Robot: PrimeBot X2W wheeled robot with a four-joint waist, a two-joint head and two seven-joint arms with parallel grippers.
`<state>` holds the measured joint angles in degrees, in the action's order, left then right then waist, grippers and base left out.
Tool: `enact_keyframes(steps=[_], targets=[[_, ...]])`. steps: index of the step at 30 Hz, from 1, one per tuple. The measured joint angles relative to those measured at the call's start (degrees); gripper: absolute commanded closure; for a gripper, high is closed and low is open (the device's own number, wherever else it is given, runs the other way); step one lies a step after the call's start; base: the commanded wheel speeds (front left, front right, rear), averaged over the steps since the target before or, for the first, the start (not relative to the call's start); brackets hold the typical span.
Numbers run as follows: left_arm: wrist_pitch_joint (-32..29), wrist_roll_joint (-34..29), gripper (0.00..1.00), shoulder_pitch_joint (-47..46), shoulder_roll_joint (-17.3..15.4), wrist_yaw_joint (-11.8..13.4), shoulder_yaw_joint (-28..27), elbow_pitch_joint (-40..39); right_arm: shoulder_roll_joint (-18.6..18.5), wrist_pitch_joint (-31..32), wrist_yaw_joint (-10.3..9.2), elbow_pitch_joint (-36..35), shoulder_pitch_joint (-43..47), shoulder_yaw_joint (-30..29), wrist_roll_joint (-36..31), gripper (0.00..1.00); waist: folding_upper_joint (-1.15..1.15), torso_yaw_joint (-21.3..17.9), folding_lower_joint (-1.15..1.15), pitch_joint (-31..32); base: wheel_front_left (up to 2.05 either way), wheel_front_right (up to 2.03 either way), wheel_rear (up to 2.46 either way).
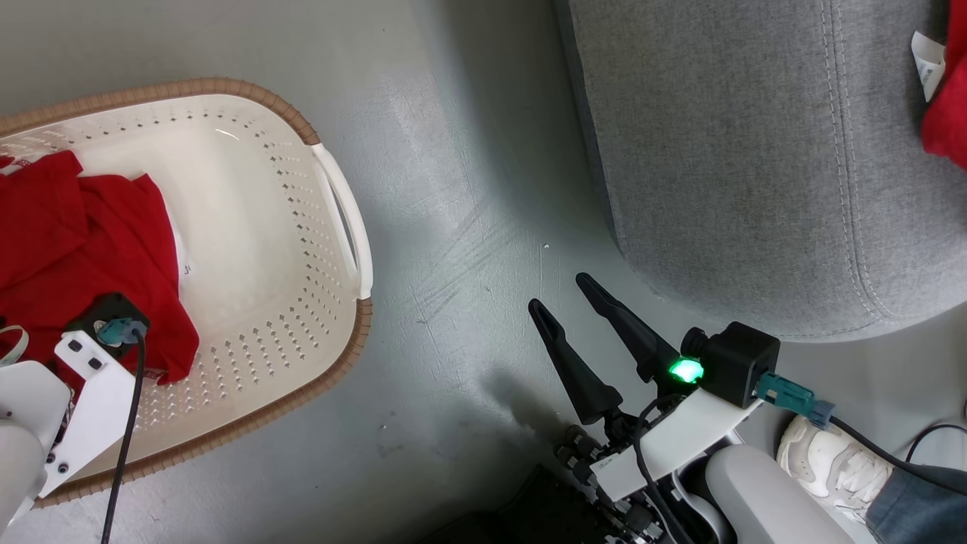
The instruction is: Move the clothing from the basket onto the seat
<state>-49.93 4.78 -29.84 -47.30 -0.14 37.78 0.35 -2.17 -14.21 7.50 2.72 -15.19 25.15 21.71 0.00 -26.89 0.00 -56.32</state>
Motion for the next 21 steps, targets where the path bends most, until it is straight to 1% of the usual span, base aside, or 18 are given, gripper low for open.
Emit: enact_keyframes(steps=[7,16,18,21], targets=[[0.09,0.25,0.0,-0.01,0.03,1.01,-0.86,-0.26,0.0,0.0,0.0,-0.19,-0.02,0.01,-0.09,0.0,0.0,0.25,0.0,-0.65,0.0,0.0,0.0],[0.59,0.76,0.0,-0.02,-0.04,1.04,-1.34,-0.25,0.0,0.0,0.0,-0.21,-0.05,-0.15,-0.18,0.0,0.0,0.62,0.0,-1.4,0.0,0.0,0.0],[1.07,0.77,0.0,-0.04,-0.03,1.51,-1.56,-0.25,0.0,0.0,0.0,-0.22,-0.05,-0.21,-0.18,0.0,0.0,0.72,0.0,-1.67,0.0,0.0,0.0],[1.21,0.77,0.0,-0.07,-0.01,1.52,-1.65,-0.26,0.0,0.0,0.0,-0.23,-0.05,-0.22,-0.18,0.0,0.0,0.78,0.0,-1.83,0.0,0.0,0.0]])
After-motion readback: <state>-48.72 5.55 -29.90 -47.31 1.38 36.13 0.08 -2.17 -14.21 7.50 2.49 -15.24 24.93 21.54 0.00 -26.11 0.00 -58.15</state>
